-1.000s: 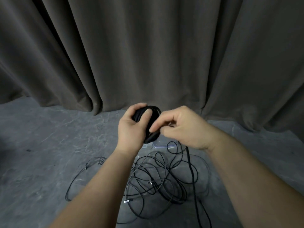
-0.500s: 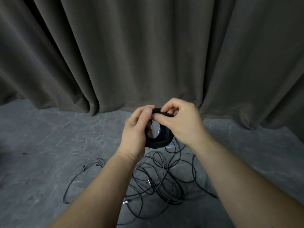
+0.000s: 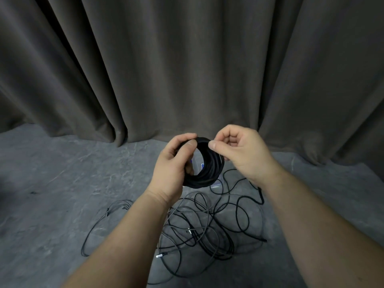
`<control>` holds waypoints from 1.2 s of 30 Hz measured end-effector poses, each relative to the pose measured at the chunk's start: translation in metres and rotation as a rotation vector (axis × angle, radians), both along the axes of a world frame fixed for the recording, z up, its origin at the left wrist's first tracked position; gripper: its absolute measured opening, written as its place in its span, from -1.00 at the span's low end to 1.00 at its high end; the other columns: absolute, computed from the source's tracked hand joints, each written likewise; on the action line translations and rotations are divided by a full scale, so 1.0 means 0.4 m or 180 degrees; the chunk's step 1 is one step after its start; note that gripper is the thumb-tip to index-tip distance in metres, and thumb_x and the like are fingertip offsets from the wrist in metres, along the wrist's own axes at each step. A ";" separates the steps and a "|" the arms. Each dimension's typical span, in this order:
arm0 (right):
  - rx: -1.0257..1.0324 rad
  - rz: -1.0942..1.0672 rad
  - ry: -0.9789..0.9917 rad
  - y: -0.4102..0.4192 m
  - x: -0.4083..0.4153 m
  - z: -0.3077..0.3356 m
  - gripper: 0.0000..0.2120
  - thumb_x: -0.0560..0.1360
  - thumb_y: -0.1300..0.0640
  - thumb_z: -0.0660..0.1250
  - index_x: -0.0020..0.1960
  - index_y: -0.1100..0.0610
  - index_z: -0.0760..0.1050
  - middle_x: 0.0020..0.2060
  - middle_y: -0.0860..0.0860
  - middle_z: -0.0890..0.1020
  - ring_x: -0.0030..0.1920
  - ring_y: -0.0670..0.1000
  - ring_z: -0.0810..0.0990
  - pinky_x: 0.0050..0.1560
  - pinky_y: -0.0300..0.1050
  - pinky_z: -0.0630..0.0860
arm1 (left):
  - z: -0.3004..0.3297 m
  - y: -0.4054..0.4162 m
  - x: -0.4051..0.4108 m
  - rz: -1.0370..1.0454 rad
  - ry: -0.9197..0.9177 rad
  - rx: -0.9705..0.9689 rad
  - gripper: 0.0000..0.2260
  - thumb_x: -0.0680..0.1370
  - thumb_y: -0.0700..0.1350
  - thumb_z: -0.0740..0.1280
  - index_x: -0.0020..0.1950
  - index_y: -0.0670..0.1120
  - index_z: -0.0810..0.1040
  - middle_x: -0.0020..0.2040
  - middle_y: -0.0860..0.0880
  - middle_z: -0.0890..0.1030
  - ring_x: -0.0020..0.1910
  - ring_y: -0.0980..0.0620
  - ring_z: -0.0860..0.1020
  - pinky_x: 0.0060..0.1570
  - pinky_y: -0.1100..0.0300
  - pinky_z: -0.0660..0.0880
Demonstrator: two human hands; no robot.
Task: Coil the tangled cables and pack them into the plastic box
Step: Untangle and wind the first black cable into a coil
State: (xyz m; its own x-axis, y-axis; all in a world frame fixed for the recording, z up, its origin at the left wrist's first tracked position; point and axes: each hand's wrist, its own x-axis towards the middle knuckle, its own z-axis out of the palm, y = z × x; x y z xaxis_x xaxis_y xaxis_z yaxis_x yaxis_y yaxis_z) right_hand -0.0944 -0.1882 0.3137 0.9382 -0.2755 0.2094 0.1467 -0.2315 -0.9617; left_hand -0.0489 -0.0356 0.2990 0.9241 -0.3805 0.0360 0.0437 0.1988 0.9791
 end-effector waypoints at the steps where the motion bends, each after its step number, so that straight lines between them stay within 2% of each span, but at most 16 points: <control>1: 0.0025 -0.0071 -0.0074 0.002 0.002 -0.004 -0.86 0.43 0.23 0.46 -0.25 0.09 0.54 -0.39 -0.03 0.54 -0.38 -0.13 0.46 -0.33 -0.25 0.42 | 0.000 0.000 0.000 -0.0010 -0.0021 0.0012 -0.82 0.41 0.00 0.33 -0.03 0.02 0.62 -0.42 0.11 0.44 -0.48 0.11 0.32 -0.37 0.19 0.30; 5: 0.0141 -0.0395 -0.0405 0.012 0.010 -0.011 -0.83 0.43 0.24 0.47 -0.26 0.07 0.54 -0.47 -0.13 0.54 -0.42 -0.17 0.48 -0.37 -0.31 0.42 | -0.006 0.000 0.002 -0.0166 -0.0204 0.0150 -0.81 0.44 0.04 0.34 0.02 0.07 0.62 -0.42 0.09 0.41 -0.46 0.10 0.34 -0.32 0.15 0.31; 8: 0.0110 -0.0656 -0.0464 0.015 0.014 -0.020 -0.84 0.41 0.20 0.50 -0.28 0.06 0.55 -0.44 -0.08 0.57 -0.38 -0.12 0.52 -0.31 -0.20 0.50 | -0.008 -0.003 -0.001 -0.0288 -0.0306 0.0276 -0.78 0.49 0.04 0.30 0.10 0.06 0.58 -0.40 0.08 0.41 -0.43 0.10 0.36 -0.33 0.16 0.34; 10: 0.0024 -0.0899 -0.0322 0.019 0.020 -0.033 -0.82 0.39 0.11 0.52 -0.30 0.06 0.54 -0.45 -0.07 0.57 -0.39 -0.11 0.51 -0.31 -0.13 0.50 | -0.008 -0.008 -0.008 -0.0284 -0.0372 0.0345 -0.84 0.56 -0.03 0.30 0.12 0.02 0.56 -0.40 0.13 0.45 -0.42 0.12 0.38 -0.34 0.24 0.37; 12: -0.0092 -0.1064 -0.0209 0.024 0.025 -0.039 -0.79 0.38 0.05 0.52 -0.32 0.06 0.52 -0.50 -0.12 0.53 -0.44 -0.17 0.47 -0.36 -0.19 0.46 | -0.006 -0.014 -0.017 -0.0228 -0.0417 0.0390 -0.89 0.59 -0.15 0.31 0.10 -0.02 0.54 -0.41 0.18 0.51 -0.41 0.20 0.44 -0.31 0.34 0.40; 15: -0.0172 -0.1073 -0.0294 0.032 0.029 -0.039 -0.76 0.39 0.07 0.51 -0.35 0.05 0.49 -0.51 -0.14 0.51 -0.45 -0.20 0.43 -0.37 -0.26 0.41 | -0.006 -0.018 -0.019 -0.0167 -0.0472 0.0379 -0.82 0.54 -0.26 0.35 0.09 -0.05 0.54 -0.34 0.20 0.58 -0.38 0.25 0.50 -0.29 0.40 0.42; 17: -0.0177 -0.1019 -0.0344 0.034 0.027 -0.042 -0.79 0.42 0.09 0.49 -0.32 0.07 0.50 -0.47 -0.15 0.53 -0.42 -0.18 0.46 -0.33 -0.25 0.42 | -0.002 -0.018 -0.019 -0.0111 -0.0496 0.0411 -0.82 0.55 -0.27 0.32 0.10 -0.05 0.54 -0.35 0.20 0.57 -0.38 0.24 0.49 -0.29 0.40 0.42; 20: -0.0446 -0.0999 -0.0513 0.028 0.020 -0.054 -0.89 0.47 0.16 0.40 -0.22 0.02 0.56 -0.22 -0.03 0.59 -0.25 -0.10 0.58 -0.16 -0.17 0.54 | 0.007 -0.018 -0.014 0.0044 -0.0391 0.0320 -0.85 0.59 -0.22 0.27 0.12 -0.05 0.54 -0.40 0.16 0.50 -0.42 0.15 0.41 -0.35 0.33 0.39; 23: -0.0867 -0.0914 -0.0595 0.031 0.012 -0.068 -0.78 0.54 0.25 0.30 0.06 0.01 0.63 -0.08 -0.09 0.54 -0.13 -0.23 0.54 -0.08 -0.42 0.44 | 0.010 -0.014 -0.001 0.0190 -0.0030 -0.0100 -0.85 0.62 -0.19 0.23 0.10 -0.01 0.54 -0.38 0.11 0.47 -0.44 0.12 0.34 -0.37 0.24 0.32; 25: -0.1138 -0.0861 -0.0586 0.040 0.011 -0.084 -0.70 0.57 0.18 0.23 0.25 0.03 0.57 -0.04 -0.12 0.51 -0.08 -0.24 0.52 -0.02 -0.46 0.39 | 0.011 -0.016 0.000 0.0309 0.0111 -0.0273 -0.85 0.63 -0.17 0.21 0.08 0.00 0.55 -0.35 0.09 0.46 -0.44 0.12 0.33 -0.34 0.19 0.28; 28: -0.1461 -0.0475 -0.0118 0.059 0.003 -0.089 -0.57 0.61 0.02 0.17 0.47 -0.10 0.30 0.11 -0.12 0.49 0.00 -0.13 0.50 0.08 -0.22 0.42 | 0.011 -0.021 -0.005 0.0645 0.0102 -0.0322 -0.87 0.63 -0.15 0.22 0.05 -0.01 0.55 -0.36 0.10 0.46 -0.45 0.13 0.33 -0.35 0.19 0.34; 30: -0.1608 -0.0173 0.0151 0.067 -0.003 -0.087 -0.48 0.61 -0.04 0.18 0.53 -0.16 0.13 0.28 -0.11 0.45 0.15 -0.10 0.48 0.17 -0.13 0.43 | 0.012 -0.020 -0.004 0.0823 0.0047 -0.0281 -0.90 0.62 -0.13 0.25 0.03 -0.01 0.56 -0.39 0.15 0.48 -0.48 0.15 0.34 -0.39 0.22 0.38; 32: -0.1456 0.0028 0.0183 0.069 -0.004 -0.081 -0.45 0.60 -0.05 0.19 0.53 -0.17 0.09 0.37 -0.12 0.41 0.28 -0.13 0.43 0.26 -0.16 0.40 | 0.014 -0.014 0.001 0.0906 0.0049 -0.0285 -0.93 0.59 -0.11 0.30 0.02 -0.01 0.57 -0.39 0.15 0.48 -0.50 0.15 0.34 -0.43 0.24 0.39; 34: -0.1098 -0.0003 0.0080 0.067 0.003 -0.079 -0.52 0.62 -0.03 0.17 0.51 -0.17 0.18 0.30 -0.12 0.49 0.27 -0.19 0.44 0.25 -0.30 0.36 | 0.017 -0.007 0.008 0.0893 0.0084 -0.0348 -0.94 0.58 -0.10 0.32 0.01 -0.01 0.58 -0.38 0.12 0.46 -0.48 0.13 0.32 -0.45 0.26 0.37; 36: -0.0713 -0.0235 -0.0116 0.066 0.009 -0.074 -0.63 0.63 0.03 0.16 0.43 -0.14 0.35 0.20 -0.14 0.58 0.20 -0.25 0.50 0.22 -0.38 0.37 | 0.020 -0.003 0.013 0.0841 0.0053 -0.0376 -0.94 0.59 -0.09 0.32 -0.02 0.00 0.59 -0.41 0.10 0.41 -0.48 0.11 0.29 -0.47 0.26 0.34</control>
